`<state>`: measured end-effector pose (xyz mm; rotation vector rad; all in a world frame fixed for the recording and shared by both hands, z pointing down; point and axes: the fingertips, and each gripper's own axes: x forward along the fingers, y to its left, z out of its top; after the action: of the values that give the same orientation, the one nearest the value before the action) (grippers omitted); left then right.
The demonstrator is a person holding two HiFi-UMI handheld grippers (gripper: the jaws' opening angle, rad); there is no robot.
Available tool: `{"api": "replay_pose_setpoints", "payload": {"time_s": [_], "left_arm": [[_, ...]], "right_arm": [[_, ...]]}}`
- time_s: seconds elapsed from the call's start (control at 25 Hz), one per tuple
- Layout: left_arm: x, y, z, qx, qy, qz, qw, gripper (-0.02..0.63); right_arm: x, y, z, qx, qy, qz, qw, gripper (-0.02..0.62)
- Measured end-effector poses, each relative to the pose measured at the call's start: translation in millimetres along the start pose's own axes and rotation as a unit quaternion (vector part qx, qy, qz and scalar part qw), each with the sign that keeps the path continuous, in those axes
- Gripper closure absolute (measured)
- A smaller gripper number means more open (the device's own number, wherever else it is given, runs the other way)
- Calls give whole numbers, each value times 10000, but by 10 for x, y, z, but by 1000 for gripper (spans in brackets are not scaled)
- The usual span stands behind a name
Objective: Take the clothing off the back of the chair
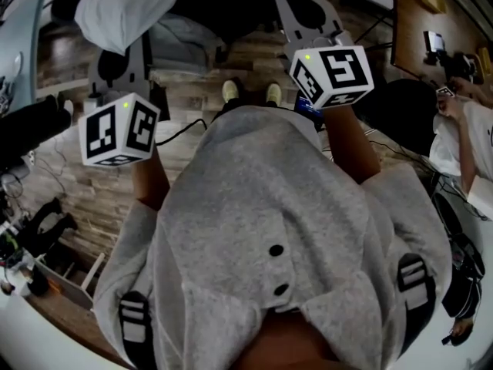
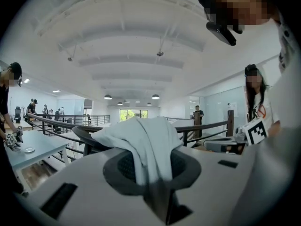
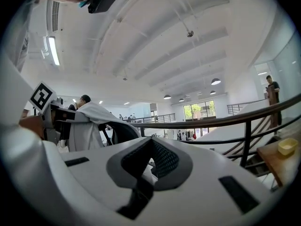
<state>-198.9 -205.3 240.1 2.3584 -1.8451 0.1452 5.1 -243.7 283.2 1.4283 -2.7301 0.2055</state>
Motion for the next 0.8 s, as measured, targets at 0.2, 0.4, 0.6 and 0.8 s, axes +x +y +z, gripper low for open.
{"api": "replay_pose_setpoints", "payload": {"time_s": [0.2,0.4,0.6,0.8], "left_arm": [[36,-230,95,129,-116,-260,9995,514],[30,-412,167,116,-154,-480,9987,514],[102,-657,234,141,-234,-738,9969,514],[137,-824,302,125,-296,-955,9949,514]], "right_arm": [[-145,-114,15,0,-59,-185,9998,583],[-277,-169,59,15,-85,-316,9995,583],[-432,-311,85,15,-125,-465,9988,583],[-589,-408,128,18,-180,-662,9976,583]]}}
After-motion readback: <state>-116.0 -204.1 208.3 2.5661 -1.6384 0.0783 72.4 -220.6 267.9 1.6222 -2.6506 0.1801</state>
